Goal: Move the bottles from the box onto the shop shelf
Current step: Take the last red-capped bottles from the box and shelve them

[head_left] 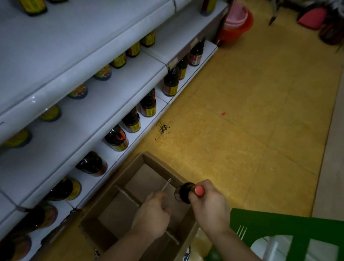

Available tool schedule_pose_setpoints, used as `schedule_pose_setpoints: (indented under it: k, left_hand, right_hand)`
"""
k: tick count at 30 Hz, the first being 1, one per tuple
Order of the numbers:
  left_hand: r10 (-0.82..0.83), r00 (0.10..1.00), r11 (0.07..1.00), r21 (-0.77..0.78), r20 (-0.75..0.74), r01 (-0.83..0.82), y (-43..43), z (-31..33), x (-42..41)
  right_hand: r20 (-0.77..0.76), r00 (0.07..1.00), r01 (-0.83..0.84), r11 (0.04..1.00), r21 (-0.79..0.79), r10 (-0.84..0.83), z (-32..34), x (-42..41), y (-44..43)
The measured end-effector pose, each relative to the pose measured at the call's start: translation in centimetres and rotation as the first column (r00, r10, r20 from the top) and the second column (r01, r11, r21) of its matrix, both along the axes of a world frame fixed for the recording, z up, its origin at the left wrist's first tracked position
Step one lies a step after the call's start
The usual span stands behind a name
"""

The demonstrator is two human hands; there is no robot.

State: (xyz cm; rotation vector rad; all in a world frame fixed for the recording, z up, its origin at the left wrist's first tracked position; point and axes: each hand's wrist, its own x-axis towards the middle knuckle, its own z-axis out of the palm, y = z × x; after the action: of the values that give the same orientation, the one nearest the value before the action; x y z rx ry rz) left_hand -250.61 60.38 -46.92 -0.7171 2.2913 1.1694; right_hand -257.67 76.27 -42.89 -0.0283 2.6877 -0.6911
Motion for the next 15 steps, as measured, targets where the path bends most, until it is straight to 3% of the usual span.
schedule_pose_setpoints:
  k: [15]
  left_hand:
    - [-0.002, 0.989, 0.999, -0.033, -0.149, -0.003, -0.9, 9.4, 0.9]
  right_hand:
    - [-0.072, 0.997, 0.001, 0.997, -0.073, -0.006, 11.2, 0.2, -2.1]
